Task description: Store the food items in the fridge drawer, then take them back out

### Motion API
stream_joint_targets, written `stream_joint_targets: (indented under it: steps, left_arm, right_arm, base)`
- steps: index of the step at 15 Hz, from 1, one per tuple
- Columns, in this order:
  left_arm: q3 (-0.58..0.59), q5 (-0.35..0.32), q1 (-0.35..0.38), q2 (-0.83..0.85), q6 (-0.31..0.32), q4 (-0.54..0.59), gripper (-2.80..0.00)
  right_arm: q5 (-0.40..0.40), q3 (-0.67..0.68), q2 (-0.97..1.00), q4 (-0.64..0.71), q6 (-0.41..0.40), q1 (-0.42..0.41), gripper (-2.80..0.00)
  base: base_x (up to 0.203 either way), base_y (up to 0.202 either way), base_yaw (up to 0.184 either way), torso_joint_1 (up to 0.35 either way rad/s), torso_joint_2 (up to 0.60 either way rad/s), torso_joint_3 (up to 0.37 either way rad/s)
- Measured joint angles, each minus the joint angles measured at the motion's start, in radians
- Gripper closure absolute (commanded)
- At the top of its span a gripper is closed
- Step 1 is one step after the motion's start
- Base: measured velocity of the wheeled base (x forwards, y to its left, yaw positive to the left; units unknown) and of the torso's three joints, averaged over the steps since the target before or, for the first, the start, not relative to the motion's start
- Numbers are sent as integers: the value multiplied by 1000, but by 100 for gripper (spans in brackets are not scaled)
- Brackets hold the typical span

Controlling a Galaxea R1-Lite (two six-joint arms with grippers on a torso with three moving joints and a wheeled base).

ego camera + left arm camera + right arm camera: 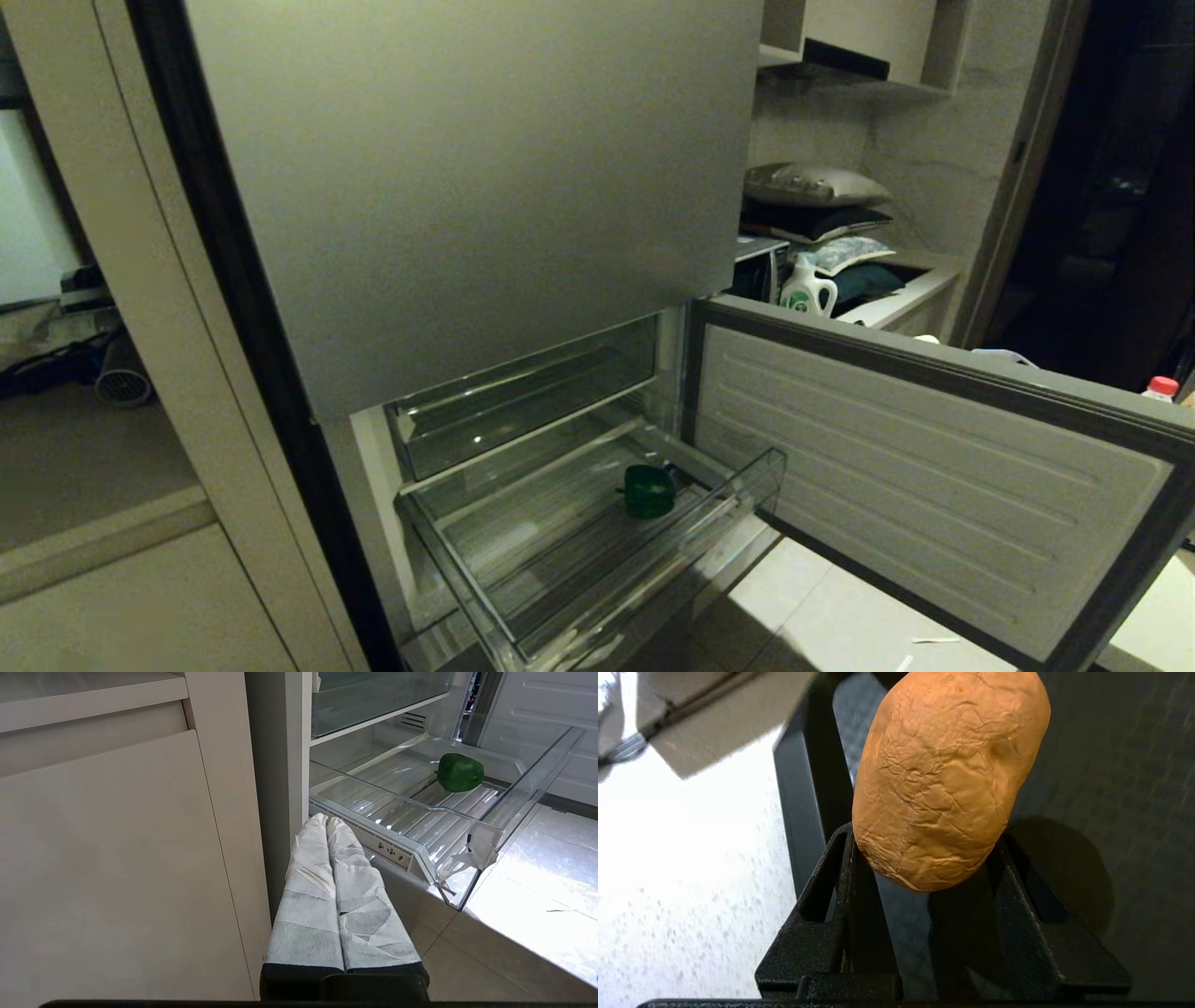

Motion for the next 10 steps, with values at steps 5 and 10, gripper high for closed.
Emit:
stream_joint_targets:
  steps: [5,10]
  left_arm:
    - [0,0,0,0,0,0,0]
    - [0,0,0,0,0,0,0]
  right_arm:
    - [0,5,20,1,13,-3,-280]
    - [2,-11,11,1,36,-8,-280]
  base:
    - [0,0,0,0,0,0]
    - [0,0,0,0,0,0]
